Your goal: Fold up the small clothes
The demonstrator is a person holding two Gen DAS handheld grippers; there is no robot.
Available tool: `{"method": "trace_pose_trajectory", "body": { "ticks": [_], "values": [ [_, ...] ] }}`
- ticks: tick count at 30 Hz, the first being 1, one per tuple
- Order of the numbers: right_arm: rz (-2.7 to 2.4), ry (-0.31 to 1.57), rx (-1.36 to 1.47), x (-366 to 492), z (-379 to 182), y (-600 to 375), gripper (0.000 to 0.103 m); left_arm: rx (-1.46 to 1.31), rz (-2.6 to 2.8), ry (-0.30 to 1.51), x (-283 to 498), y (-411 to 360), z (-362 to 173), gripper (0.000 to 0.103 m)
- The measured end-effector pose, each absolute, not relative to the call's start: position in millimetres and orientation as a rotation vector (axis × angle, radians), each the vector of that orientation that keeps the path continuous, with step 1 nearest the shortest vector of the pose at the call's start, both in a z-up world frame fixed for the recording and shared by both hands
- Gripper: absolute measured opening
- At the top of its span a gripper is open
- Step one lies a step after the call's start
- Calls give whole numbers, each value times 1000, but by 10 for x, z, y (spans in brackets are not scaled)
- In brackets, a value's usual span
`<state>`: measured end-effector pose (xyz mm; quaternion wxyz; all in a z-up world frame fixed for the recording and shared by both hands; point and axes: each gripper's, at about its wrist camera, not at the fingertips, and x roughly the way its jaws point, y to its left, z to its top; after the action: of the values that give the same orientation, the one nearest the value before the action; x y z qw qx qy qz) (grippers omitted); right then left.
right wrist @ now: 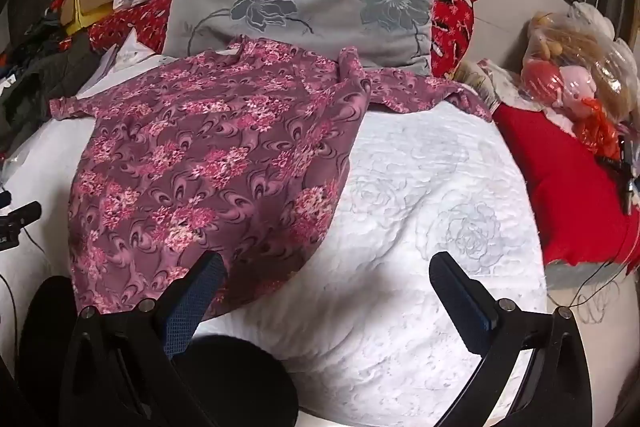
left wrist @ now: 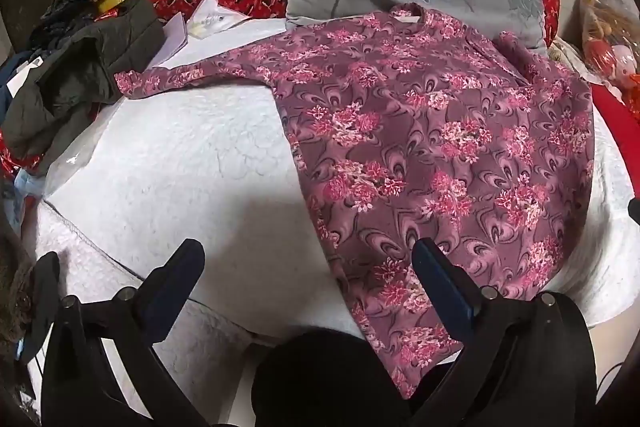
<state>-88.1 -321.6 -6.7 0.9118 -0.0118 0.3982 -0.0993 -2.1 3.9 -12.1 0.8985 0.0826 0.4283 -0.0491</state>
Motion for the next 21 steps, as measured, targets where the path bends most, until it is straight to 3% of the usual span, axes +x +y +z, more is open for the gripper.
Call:
{"method": "trace_pose_trajectory", "body": {
  "ticks": [21],
  "values": [
    [-233, 841, -37, -786, -132, -3215, 103, 154, -108, 912, 9, 40, -169, 103]
  ]
}}
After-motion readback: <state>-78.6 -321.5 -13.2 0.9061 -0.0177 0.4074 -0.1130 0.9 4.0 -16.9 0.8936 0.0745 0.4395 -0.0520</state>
